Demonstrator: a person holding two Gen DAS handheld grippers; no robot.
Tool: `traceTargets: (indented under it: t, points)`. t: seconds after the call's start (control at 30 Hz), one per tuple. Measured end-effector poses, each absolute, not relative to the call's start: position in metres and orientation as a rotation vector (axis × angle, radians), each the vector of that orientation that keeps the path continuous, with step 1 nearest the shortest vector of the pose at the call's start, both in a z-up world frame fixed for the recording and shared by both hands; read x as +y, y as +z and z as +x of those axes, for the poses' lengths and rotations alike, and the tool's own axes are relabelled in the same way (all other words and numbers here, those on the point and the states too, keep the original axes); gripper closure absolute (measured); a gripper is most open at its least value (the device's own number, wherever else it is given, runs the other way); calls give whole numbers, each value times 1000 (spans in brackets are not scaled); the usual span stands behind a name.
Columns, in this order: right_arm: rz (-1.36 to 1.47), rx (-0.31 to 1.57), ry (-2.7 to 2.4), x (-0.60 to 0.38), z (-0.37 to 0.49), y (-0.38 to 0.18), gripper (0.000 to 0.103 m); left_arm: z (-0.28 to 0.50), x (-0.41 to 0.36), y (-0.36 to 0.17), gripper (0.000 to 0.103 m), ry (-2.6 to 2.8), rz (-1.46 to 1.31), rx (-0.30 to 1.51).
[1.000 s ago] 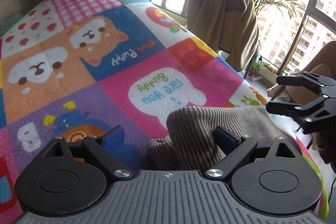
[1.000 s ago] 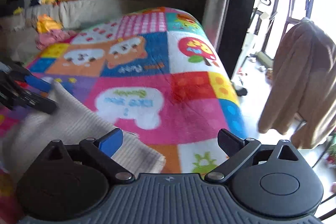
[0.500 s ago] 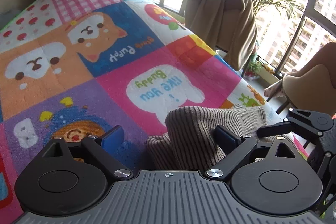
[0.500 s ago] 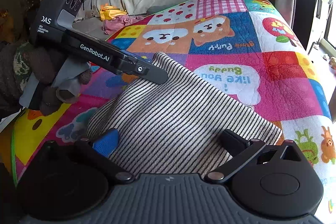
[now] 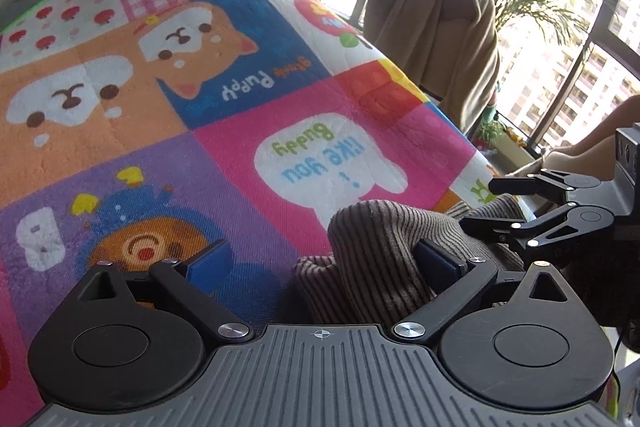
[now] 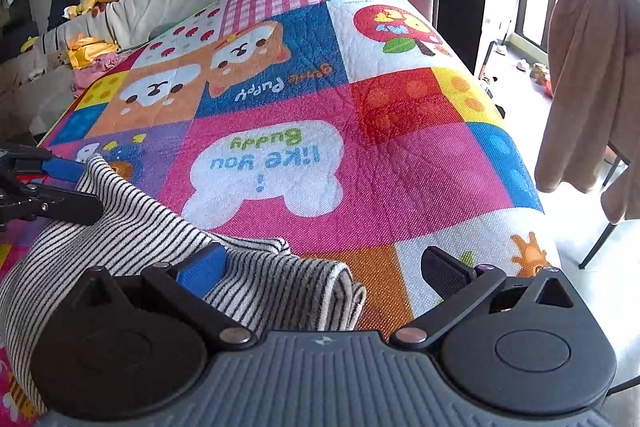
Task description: Fold clothes
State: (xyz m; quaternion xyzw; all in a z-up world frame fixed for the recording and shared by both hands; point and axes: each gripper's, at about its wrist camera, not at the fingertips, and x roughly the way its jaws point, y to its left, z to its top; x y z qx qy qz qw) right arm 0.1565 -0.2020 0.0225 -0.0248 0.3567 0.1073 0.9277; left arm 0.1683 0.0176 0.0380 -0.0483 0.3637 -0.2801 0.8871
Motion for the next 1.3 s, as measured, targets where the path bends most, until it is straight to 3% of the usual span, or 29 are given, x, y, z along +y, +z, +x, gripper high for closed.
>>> traceTargets:
  t: [0.33, 0.73, 1.0, 1.13, 1.3]
  points:
    - [-133, 627, 238, -198, 128, 52, 0, 180, 28, 36, 2, -570, -171, 771]
    - [-115, 690, 336, -178, 123, 53, 0, 179, 34, 22, 1, -527, -118, 806]
    - [200, 727, 360, -222, 110, 52, 0, 170, 37, 23, 1, -511, -80, 790]
    - [166, 657, 369, -227, 89, 59, 0, 168, 42, 20, 1, -507, -87, 792]
    - [178, 702, 451, -218, 100, 57, 0, 170, 42, 17, 1, -511, -111, 799]
